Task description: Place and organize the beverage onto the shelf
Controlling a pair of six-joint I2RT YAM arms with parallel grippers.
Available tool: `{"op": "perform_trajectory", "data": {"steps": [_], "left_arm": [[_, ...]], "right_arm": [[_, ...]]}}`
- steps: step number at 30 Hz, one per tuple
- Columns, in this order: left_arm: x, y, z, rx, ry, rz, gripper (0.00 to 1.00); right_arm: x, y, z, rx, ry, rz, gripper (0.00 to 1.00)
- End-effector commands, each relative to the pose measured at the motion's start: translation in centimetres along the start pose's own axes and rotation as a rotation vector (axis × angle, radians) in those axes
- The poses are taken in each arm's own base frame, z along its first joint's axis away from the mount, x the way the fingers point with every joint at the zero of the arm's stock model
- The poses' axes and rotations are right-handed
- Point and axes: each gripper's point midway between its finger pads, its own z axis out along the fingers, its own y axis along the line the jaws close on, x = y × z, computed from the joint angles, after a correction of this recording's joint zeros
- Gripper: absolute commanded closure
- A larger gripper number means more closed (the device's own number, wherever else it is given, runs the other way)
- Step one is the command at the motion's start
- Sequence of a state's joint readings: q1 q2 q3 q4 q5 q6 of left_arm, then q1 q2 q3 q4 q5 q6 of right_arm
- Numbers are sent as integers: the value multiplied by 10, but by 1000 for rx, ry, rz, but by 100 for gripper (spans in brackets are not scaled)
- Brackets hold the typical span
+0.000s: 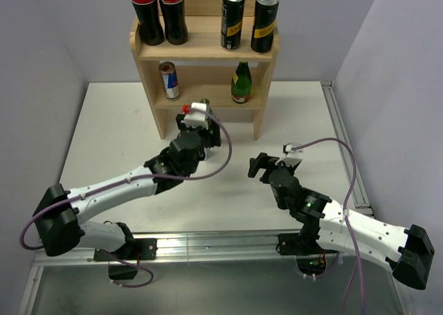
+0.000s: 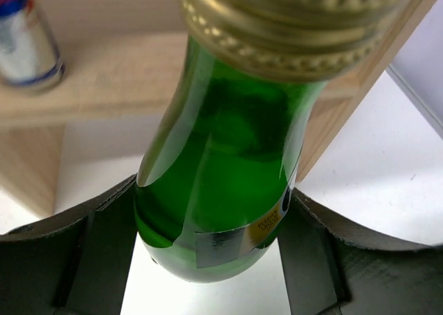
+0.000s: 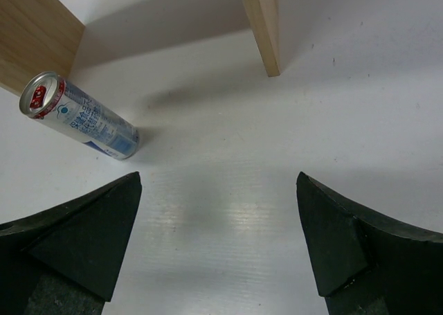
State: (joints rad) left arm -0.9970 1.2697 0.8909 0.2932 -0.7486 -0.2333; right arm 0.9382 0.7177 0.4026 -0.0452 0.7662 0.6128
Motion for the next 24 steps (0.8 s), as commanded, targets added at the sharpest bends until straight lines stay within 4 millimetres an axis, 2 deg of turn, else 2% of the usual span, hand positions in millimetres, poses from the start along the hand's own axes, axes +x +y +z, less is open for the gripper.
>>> {"op": "perform_trajectory", "data": {"steps": [1,2,3,5,6,7,8,9,10,11,12,13,15,24], "left_arm": [[-88,-28,21,107,-160,-77,100],[-85,-23,36,92,-151,-63,100],[-102,-26,43,103,-173,-76,100],[-101,-27,64,111,-159,-57,100],[-117,-29,70,113,-182,-63,100],[-112,-30,82,109,-169,-38,100],[-114,-31,87,106,-168,-31,100],[-127,-33,90,110,-190,-36,100],[-122,-33,99,104,-178,-22,100],[-123,-36,103,113,-178,-19,100],[-132,-37,107,118,-191,-28,100],[-127,-35,114,112,-179,-22,100],[-133,-38,118,122,-192,-26,100],[-130,-42,137,119,-205,-30,100]], "right_arm": [[-5,2,0,1,-29,37,0],[-6,0,0,5,-32,38,0],[-6,1,0,3,-32,39,0],[-6,-2,-1,11,-34,36,0],[-7,-2,-1,10,-38,38,0],[-6,-3,-1,14,-38,37,0],[-7,-4,-2,17,-39,36,0],[-8,-5,-2,18,-43,40,0],[-8,-6,-3,20,-43,37,0],[-8,-7,-3,19,-44,39,0],[-8,-7,-4,18,-47,43,0],[-9,-7,-4,18,-50,44,0],[-8,-8,-3,19,-48,43,0],[-8,-8,-3,20,-48,43,0]]}}
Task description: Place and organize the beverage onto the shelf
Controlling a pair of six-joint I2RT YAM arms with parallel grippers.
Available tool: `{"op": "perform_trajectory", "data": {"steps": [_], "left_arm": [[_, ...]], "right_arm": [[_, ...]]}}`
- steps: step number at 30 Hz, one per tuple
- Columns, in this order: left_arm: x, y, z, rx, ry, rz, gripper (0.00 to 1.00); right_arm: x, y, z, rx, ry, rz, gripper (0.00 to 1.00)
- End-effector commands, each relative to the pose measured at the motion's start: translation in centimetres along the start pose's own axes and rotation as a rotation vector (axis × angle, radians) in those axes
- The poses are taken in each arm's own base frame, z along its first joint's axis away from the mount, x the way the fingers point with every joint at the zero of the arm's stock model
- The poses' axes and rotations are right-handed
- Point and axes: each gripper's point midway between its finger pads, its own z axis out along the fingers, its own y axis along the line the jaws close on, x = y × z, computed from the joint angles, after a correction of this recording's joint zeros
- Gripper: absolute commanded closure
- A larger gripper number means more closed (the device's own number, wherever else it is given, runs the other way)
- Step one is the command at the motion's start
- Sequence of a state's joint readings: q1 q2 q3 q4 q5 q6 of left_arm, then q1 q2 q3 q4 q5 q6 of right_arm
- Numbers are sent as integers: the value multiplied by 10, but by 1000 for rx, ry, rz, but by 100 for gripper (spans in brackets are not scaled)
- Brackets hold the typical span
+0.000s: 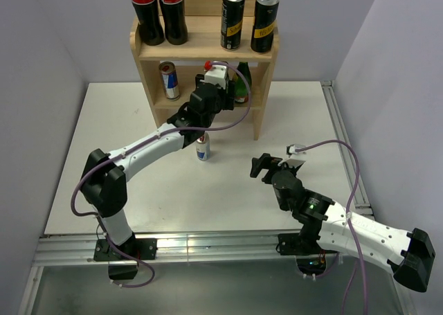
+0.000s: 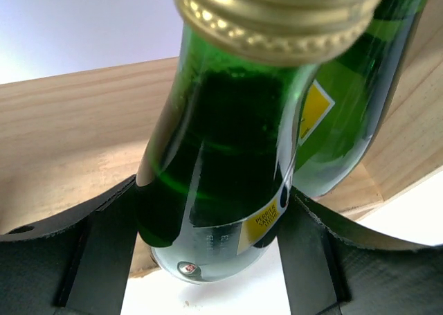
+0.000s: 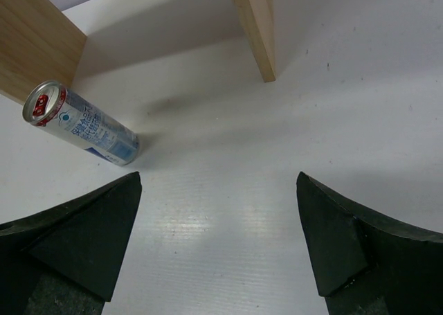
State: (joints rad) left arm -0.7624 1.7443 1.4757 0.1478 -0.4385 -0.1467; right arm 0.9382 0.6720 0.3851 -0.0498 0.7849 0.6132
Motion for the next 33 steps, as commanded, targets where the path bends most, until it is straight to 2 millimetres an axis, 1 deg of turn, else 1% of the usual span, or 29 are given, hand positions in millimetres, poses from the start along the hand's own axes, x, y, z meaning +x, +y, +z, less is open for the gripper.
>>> {"op": "perform_trajectory", "data": {"steps": [1,3,4,10,16,23,26,28,31,32,33], "left_arm": [[-100,-8,-7,43,-266,-107,100],[-102,-8,-4,43,-274,-116,100],[-99,-7,-1,39,-270,-114,100],[-96,-7,9,30,-283,-123,100],[-94,-1,18,21,-296,-137,100],[-85,3,26,24,-296,-164,100],[-80,6,29,14,-287,-167,100],[-72,7,31,10,-276,-167,100],[-71,9,32,16,-293,-177,100],[-65,10,32,16,-287,-177,100],[-65,11,33,12,-291,-182,100]], "right_arm": [[-3,-1,0,12,-23,27,0],[-3,-2,0,13,-23,26,0],[-3,-1,0,13,-22,26,0],[-3,-2,1,17,-23,25,0],[-1,-2,1,16,-19,24,0],[0,-2,2,21,-16,17,0],[1,-1,3,23,-14,14,0],[1,-1,3,24,-13,14,0],[1,-1,3,22,-13,14,0],[2,0,4,20,-10,14,0],[3,0,4,21,-8,11,0]]}}
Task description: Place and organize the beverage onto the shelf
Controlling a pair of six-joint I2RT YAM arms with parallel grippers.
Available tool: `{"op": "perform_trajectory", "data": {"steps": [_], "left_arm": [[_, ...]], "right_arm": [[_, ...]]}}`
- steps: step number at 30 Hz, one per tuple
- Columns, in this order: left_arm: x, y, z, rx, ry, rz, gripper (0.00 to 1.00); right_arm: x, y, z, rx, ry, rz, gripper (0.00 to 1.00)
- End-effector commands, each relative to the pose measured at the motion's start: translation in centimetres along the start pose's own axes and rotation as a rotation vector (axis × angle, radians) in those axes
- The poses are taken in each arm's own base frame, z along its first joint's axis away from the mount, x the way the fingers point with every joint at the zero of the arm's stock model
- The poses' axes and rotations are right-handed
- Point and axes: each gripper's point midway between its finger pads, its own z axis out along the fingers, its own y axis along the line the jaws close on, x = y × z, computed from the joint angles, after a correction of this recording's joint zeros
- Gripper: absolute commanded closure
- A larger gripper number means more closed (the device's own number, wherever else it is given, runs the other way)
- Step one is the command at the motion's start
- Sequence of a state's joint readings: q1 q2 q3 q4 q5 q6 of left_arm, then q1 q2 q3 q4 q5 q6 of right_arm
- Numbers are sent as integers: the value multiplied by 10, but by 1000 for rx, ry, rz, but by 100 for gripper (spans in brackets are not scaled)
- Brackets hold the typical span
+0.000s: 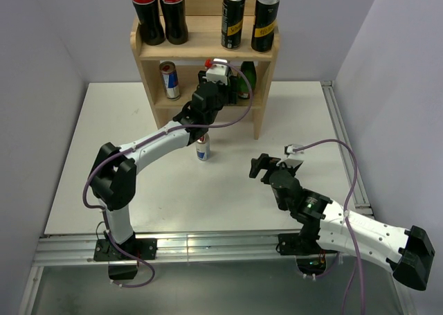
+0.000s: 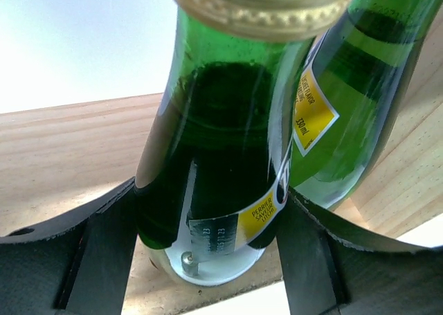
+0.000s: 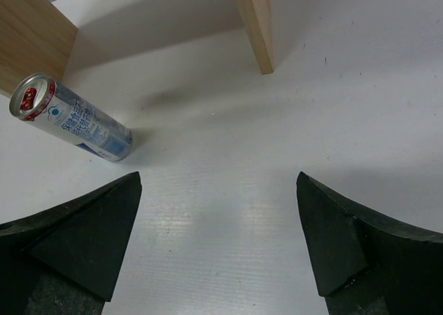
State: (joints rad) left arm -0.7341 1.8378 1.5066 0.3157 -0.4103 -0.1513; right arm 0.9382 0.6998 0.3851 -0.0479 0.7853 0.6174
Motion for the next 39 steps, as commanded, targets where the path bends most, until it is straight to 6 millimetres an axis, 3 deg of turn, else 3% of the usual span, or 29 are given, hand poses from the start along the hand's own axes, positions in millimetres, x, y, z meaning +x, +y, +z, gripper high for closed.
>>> {"op": "perform_trajectory", "data": {"steps": [1,9,12,13,16,22,24,29,39], "left_arm": [[-58,10,8,-1,-197,-132,100],[-47,12,11,-3,-174,-137,96],[-46,12,12,-3,-165,-135,74],[-46,13,11,-3,-164,-133,58],[-45,13,11,-2,-161,-129,40],[-43,12,12,1,-150,-123,27],[-41,12,12,0,-144,-124,15],[-39,12,12,-2,-142,-124,10],[-36,15,8,-9,-137,-119,9]], "right_arm": [[-3,1,2,11,-23,27,0],[-2,2,2,10,-19,25,0],[-2,2,2,8,-19,27,0],[-2,2,2,9,-18,26,0],[-2,2,2,9,-18,26,0],[-2,2,2,8,-20,28,0],[-2,2,2,8,-19,27,0],[-3,2,2,7,-21,30,0],[-2,3,3,7,-18,24,0]]}}
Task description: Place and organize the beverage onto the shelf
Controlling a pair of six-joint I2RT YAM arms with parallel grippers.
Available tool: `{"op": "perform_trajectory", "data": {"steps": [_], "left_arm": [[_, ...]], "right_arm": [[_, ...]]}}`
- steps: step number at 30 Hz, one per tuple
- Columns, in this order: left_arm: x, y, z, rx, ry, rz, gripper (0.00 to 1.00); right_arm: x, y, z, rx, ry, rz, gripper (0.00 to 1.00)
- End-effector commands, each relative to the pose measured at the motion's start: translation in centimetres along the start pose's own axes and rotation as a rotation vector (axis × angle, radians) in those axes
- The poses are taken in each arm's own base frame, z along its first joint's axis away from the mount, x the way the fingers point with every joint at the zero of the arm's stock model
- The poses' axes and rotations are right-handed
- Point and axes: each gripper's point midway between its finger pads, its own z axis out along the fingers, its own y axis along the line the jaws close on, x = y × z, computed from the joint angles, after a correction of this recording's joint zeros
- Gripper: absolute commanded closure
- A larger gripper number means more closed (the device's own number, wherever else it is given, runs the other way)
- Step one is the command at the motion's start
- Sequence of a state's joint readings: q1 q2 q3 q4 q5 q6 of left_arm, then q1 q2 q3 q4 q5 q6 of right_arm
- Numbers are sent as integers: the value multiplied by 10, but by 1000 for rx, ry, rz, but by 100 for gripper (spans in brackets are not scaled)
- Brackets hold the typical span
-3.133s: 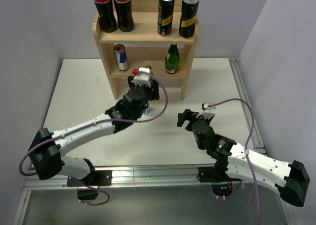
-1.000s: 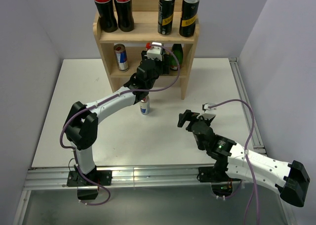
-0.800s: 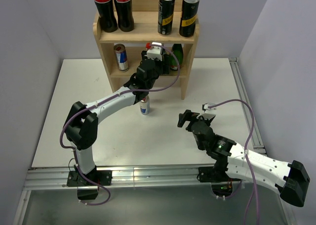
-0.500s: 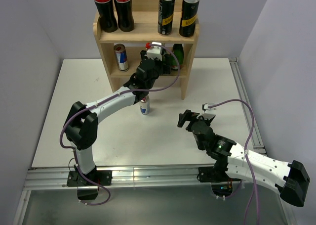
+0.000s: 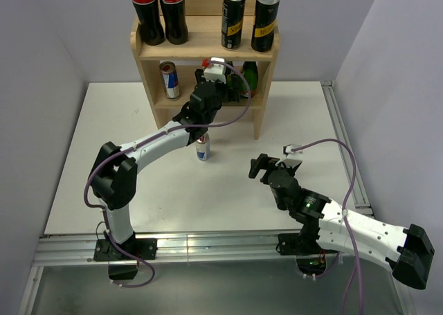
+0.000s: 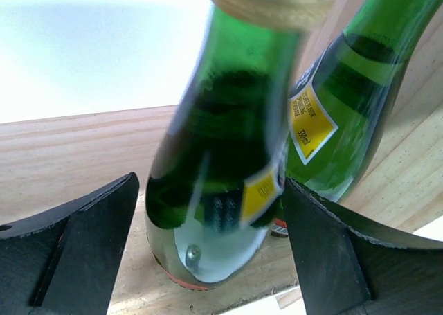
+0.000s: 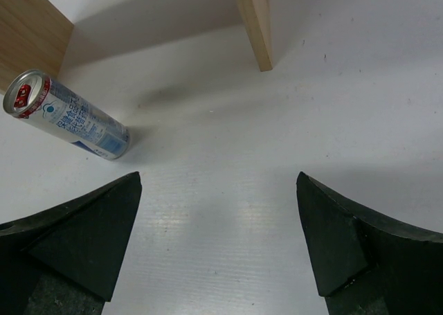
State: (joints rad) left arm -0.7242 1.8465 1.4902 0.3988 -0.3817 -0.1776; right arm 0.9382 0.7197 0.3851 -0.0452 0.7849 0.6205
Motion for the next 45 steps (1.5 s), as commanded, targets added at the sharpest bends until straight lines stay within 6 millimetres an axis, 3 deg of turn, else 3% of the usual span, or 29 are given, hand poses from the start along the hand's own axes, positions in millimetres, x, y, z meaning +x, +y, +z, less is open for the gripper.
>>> {"op": "perform_trajectory", "data": {"steps": [1,6,7,8,10,11,12,15,16,22,24,25,26,28,29,31,33,39,44,45], "left_arm": [[-30,17,4,-36,-87,-73,9],[-34,19,-13,-39,-69,-89,5],[-44,19,-22,-35,-80,-97,2],[-35,22,-28,-39,-59,-90,1],[-44,23,-44,-37,-62,-101,1],[-32,26,-51,-46,-30,-88,1],[-42,25,-61,-39,-41,-100,1],[-28,28,-83,-41,-7,-89,1],[-37,24,-93,-24,-22,-100,1],[-27,22,-120,9,22,-87,1],[-6,22,-134,20,59,-91,1],[-9,25,-143,8,42,-109,1],[16,31,-153,-4,84,-101,1],[25,33,-167,-1,81,-139,1],[51,43,-177,-32,117,-139,1],[63,43,-189,-16,118,-160,1],[87,44,-198,-21,133,-168,1],[139,46,-193,-79,156,-144,1],[155,44,-180,-110,125,-153,1],[168,46,-177,-125,143,-133,1]], "right_arm": [[-7,4,1,-1,-29,34,0],[-7,4,1,-1,-29,34,0],[-6,4,1,0,-29,32,0],[-7,4,1,-4,-31,36,0],[-5,5,1,-11,-25,34,0],[-4,5,1,-8,-21,29,0],[-4,6,2,-10,-19,28,0],[0,7,3,-12,-4,11,0],[0,8,3,-15,-2,7,0],[-4,17,5,-31,-6,14,0],[-5,17,5,-28,-7,16,0],[-5,16,5,-26,-9,13,0],[-6,15,5,-24,-12,14,0],[-7,13,5,-15,-18,11,0],[-6,12,5,-13,-17,8,0],[-4,11,5,-8,-16,5,0],[-4,11,6,-6,-17,6,0],[-6,9,5,1,-24,12,0],[-7,6,3,-2,-31,23,0],[-8,6,3,-3,-32,25,0]]}}
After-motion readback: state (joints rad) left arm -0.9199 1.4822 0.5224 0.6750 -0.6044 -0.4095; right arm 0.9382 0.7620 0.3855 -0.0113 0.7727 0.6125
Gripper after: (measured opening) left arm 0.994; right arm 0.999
